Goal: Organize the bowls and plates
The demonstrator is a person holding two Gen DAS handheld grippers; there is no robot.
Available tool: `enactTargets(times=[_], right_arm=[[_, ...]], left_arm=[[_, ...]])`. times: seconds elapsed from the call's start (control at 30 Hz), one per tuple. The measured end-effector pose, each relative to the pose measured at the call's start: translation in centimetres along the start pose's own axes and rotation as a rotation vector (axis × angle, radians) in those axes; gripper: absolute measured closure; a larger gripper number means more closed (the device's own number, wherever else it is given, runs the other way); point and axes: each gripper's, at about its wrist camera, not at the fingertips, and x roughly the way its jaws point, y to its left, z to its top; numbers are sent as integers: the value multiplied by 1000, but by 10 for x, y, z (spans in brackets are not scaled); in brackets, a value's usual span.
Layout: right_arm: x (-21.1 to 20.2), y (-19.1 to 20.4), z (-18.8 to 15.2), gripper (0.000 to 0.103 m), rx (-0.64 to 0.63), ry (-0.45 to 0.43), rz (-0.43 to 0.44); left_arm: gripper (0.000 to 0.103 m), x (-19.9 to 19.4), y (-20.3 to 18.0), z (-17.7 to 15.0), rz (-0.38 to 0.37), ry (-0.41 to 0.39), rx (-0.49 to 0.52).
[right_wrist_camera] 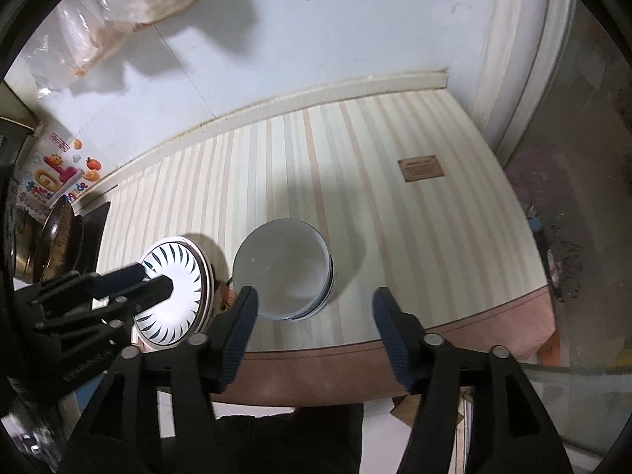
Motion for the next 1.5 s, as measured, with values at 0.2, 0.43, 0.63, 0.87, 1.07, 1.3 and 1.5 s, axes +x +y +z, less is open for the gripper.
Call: enactTargets(times=[0.2,0.43,0.63,0.87,1.07,1.3,1.5], right_arm=[[-32,7,-16,15,-3,-47,-32],[-60,13,-26,12,-15,-93,-59],[-72,10,-22,10,-16,-124,-43],[-32,-19,-9,9,50,-59,115],[60,-64,-2,10,192,73,324],[171,-90,-7,10,270,251,389],[224,-81,-11,14,273,321,495]], left_arm=[[16,-22,0,-6,-22,-34,3],[14,-38,-5,-10,-46,-70,13],[14,-36,-5,-7,-61,-73,3],[14,28,1,17,-87,14,-38],[14,110,15,36,-100,161,-78],[18,196,26,42,-136,348,-128],[22,224,25,38,-258,406,-144]])
